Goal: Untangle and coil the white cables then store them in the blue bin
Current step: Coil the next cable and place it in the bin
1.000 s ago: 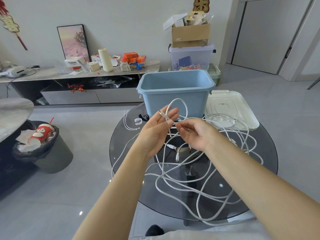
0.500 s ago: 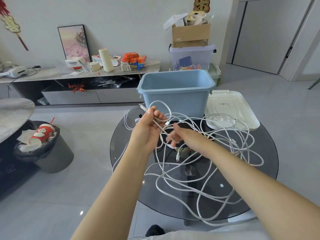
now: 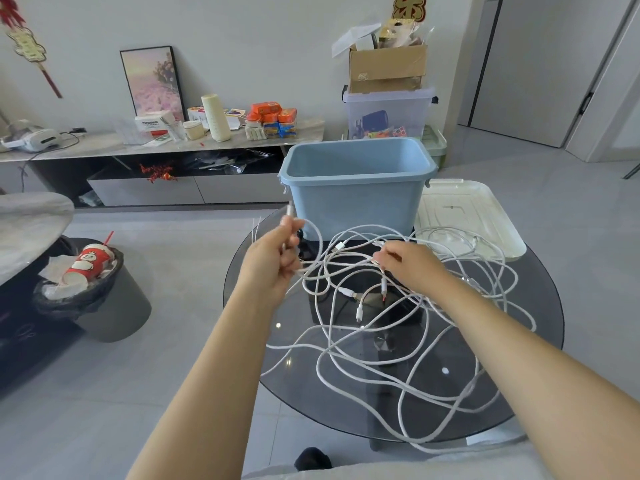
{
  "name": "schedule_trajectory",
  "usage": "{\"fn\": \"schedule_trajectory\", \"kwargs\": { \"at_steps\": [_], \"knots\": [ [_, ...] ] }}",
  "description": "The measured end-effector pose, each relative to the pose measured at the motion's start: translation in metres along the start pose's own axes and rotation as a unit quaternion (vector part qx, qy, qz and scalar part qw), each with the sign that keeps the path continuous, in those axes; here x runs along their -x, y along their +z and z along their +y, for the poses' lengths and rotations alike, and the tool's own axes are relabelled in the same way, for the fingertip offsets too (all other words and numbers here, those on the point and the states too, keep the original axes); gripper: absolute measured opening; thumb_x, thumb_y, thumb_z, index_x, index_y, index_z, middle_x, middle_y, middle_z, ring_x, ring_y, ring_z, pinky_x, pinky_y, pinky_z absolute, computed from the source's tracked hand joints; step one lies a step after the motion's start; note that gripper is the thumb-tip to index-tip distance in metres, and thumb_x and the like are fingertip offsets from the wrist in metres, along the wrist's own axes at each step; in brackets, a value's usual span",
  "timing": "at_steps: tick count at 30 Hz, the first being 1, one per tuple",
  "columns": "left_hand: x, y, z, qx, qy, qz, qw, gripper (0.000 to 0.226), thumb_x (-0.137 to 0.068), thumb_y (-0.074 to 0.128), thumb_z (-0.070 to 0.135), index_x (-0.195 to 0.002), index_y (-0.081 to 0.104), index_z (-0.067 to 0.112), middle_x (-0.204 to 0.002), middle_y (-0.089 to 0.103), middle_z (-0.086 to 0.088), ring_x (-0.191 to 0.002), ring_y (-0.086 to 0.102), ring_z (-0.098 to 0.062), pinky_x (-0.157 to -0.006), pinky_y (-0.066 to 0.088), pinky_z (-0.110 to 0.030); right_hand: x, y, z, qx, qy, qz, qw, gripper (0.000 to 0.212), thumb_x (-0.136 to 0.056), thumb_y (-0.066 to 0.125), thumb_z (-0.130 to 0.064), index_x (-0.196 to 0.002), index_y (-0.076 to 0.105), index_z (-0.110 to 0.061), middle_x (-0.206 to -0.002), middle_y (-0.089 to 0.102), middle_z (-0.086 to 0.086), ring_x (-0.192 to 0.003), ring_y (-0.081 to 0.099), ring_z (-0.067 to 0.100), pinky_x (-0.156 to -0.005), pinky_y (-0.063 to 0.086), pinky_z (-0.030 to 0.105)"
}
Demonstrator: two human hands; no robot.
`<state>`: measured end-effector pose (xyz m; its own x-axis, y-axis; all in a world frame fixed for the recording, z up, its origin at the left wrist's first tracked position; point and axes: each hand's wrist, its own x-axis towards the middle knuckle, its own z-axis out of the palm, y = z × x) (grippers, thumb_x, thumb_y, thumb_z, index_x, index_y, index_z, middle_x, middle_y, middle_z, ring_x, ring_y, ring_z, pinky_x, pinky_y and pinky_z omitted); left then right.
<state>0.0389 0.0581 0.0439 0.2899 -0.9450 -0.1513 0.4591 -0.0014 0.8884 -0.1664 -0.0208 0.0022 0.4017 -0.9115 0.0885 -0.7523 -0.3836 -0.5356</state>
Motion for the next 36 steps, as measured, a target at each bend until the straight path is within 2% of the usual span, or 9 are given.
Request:
{"fn": "schedule_trajectory", "kwargs": {
  "at_steps": [5,9,14,19,25,27,30,33,36],
  "knots": [
    [0.007,0.017,-0.012,-0.149,-0.066,-0.007,0.987,0.026,-0.099,0.047,0.023,-0.079,0.056,0.011,-0.051,0.059,0.008,-0.037,0.043,-0.002,-0.040,0.026,-0.012,-0.003,-0.010,-0.019,-0.121,0.043,0.118,0.985,0.029,-0.093,0.053,-0.033,-0.076,0.068,-0.015,-0.054,0.048,-0.006,-0.054,0.044,0.009,-0.052,0.031,0.024],
    [0.009,0.030,-0.021,-0.168,-0.074,-0.038,0.982,0.027,-0.102,0.041,0.025,-0.080,0.051,0.012,-0.072,0.074,-0.001,-0.058,0.068,-0.010,-0.046,0.033,-0.018,0.007,-0.009,-0.043,-0.134,0.051,0.168,0.975,0.028,-0.091,0.056,-0.034,-0.082,0.072,-0.012,-0.064,0.065,0.001,-0.068,0.061,0.021,-0.066,0.046,0.031],
    [0.014,0.040,-0.025,-0.132,-0.072,-0.029,0.988,0.032,-0.101,0.042,0.027,-0.084,0.061,0.008,-0.070,0.072,-0.002,-0.066,0.070,-0.011,-0.059,0.053,-0.021,0.025,0.004,-0.066,-0.111,-0.051,0.202,0.972,0.021,-0.091,0.057,-0.031,-0.090,0.074,-0.018,-0.080,0.072,-0.002,-0.077,0.064,0.019,-0.071,0.049,0.033],
    [0.012,0.037,-0.019,-0.031,-0.114,-0.023,0.993,0.034,-0.102,0.042,0.027,-0.082,0.061,0.007,-0.060,0.069,-0.002,-0.056,0.068,-0.012,-0.057,0.054,-0.024,0.029,0.011,-0.067,-0.029,-0.184,0.211,0.959,0.027,-0.091,0.050,-0.023,-0.105,0.072,-0.019,-0.086,0.069,0.001,-0.079,0.063,0.024,-0.067,0.049,0.034],
    [0.002,0.024,-0.011,0.121,-0.089,0.025,0.988,0.032,-0.104,0.034,0.021,-0.075,0.045,0.012,-0.067,0.071,-0.006,-0.069,0.071,-0.020,-0.077,0.052,-0.034,0.028,0.008,-0.060,0.063,-0.120,0.150,0.979,0.014,-0.093,0.045,-0.021,-0.091,0.058,-0.014,-0.082,0.066,0.003,-0.079,0.060,0.028,-0.065,0.041,0.034],
    [0.000,0.018,-0.004,0.174,-0.069,0.041,0.981,0.035,-0.105,0.029,0.021,-0.074,0.042,0.012,-0.057,0.066,-0.002,-0.064,0.070,-0.020,-0.072,0.051,-0.035,0.025,0.003,-0.048,0.100,-0.097,0.084,0.987,0.028,-0.095,0.041,-0.028,-0.078,0.058,-0.013,-0.071,0.061,0.005,-0.076,0.057,0.029,-0.074,0.040,0.032],
    [-0.001,0.008,0.004,0.246,-0.036,0.040,0.968,0.038,-0.105,0.026,0.020,-0.071,0.040,0.011,-0.044,0.045,0.003,-0.042,0.056,-0.014,-0.067,0.051,-0.035,0.024,-0.007,-0.030,-0.071,-0.035,-0.081,0.994,0.035,-0.094,0.047,-0.042,-0.072,0.064,-0.022,-0.071,0.065,0.011,-0.070,0.061,0.026,-0.075,0.044,0.034],
    [0.000,0.003,0.010,0.253,-0.034,0.015,0.967,0.038,-0.104,0.025,0.019,-0.069,0.039,0.014,-0.041,0.026,0.008,-0.031,0.026,-0.008,-0.048,0.044,-0.023,0.018,-0.018,-0.022,-0.150,-0.012,-0.101,0.983,0.043,-0.086,0.056,-0.053,-0.058,0.061,-0.021,-0.063,0.062,0.012,-0.056,0.058,0.016,-0.069,0.048,0.033],
    [0.001,-0.001,0.022,0.228,-0.036,-0.018,0.973,0.040,-0.103,0.027,0.023,-0.067,0.041,0.014,-0.041,0.023,0.009,-0.030,0.019,-0.005,-0.034,0.022,-0.017,0.016,-0.027,-0.013,-0.187,0.041,-0.115,0.975,0.048,-0.085,0.059,-0.050,-0.050,0.052,-0.018,-0.050,0.050,-0.001,-0.048,0.047,0.011,-0.064,0.043,0.026]
  ]
}}
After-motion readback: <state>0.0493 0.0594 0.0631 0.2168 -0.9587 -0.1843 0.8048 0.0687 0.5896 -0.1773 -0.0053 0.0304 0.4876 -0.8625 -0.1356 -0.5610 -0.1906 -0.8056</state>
